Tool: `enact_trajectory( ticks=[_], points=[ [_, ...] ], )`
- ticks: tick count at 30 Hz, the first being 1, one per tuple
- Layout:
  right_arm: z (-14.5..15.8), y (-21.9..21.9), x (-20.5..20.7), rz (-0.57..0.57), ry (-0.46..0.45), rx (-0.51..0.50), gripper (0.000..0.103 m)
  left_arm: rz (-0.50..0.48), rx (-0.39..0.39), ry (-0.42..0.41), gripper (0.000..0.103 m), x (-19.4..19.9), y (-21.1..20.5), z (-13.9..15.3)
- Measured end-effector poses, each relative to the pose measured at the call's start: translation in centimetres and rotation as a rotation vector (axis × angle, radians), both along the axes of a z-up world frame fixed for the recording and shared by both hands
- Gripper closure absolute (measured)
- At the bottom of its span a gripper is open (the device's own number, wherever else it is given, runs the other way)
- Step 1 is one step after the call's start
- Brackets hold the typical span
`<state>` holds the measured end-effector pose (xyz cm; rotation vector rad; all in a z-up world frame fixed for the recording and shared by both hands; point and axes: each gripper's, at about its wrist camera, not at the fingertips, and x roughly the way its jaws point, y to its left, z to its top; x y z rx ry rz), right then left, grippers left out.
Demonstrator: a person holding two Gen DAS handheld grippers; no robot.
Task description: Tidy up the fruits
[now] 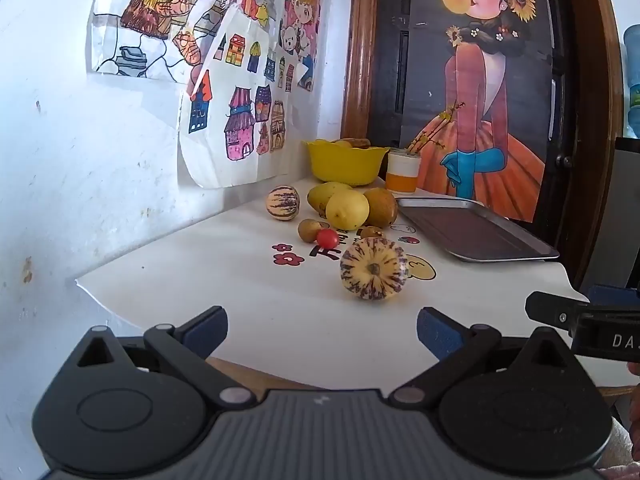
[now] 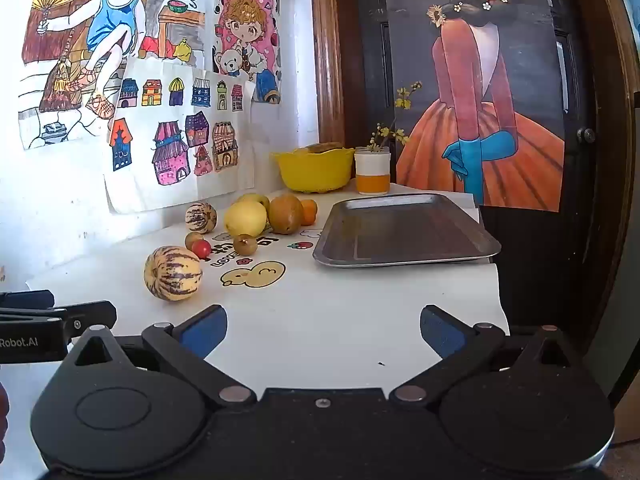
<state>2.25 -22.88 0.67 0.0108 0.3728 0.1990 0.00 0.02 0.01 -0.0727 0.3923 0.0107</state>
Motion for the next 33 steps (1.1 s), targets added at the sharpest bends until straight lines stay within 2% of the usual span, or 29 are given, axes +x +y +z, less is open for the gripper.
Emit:
enact_trajectory(
  ticks=[33],
  points=[
    [-0.09, 0.14, -0.05, 0.0, 0.009, 0.001, 0.001, -0.008, -0.023, 0.007, 0.0, -0.27, 0.28, -0.3]
  ],
)
